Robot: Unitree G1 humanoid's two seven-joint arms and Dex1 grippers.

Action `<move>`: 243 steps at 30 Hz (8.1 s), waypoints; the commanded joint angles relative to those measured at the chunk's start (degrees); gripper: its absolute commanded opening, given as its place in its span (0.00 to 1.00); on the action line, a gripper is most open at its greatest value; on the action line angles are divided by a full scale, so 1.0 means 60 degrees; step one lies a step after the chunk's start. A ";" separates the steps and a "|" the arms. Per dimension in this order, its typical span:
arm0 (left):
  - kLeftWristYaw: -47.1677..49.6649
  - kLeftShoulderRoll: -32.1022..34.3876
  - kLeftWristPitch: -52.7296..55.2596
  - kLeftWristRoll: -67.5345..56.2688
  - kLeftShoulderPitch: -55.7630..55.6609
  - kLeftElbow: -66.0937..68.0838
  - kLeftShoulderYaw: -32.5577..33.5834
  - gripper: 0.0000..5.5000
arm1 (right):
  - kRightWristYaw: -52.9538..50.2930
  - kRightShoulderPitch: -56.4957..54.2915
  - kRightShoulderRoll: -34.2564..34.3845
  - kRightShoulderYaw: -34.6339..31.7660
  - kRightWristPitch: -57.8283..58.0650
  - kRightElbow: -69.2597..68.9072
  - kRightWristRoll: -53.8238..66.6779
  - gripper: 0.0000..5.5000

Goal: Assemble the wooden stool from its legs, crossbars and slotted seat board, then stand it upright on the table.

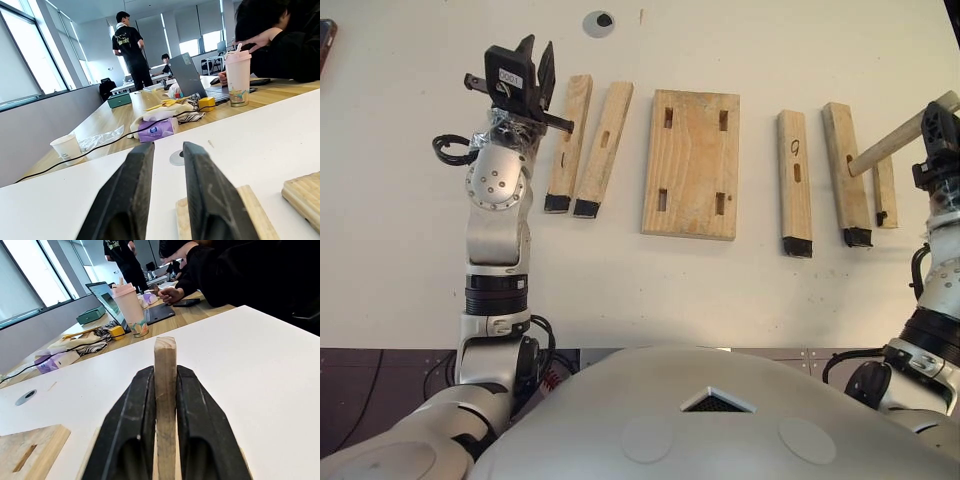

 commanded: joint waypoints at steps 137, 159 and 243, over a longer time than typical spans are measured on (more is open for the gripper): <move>-0.4902 0.1211 0.3727 -0.8591 -0.3273 0.0830 0.1907 0.37 | 0.1573 -0.4770 -0.0576 0.3420 0.2397 0.1977 -0.1430 0.27; -0.5278 0.1653 0.3912 -0.7271 -0.1031 -0.3209 0.0006 0.37 | 0.1002 -0.7141 -0.1470 0.2405 0.0587 0.6332 -0.2534 0.00; -0.7683 0.4972 0.4888 -0.5221 0.0163 -0.2558 -0.1776 0.53 | 0.8439 -0.0243 -0.4563 0.7523 -0.7423 -0.3146 -0.6018 0.56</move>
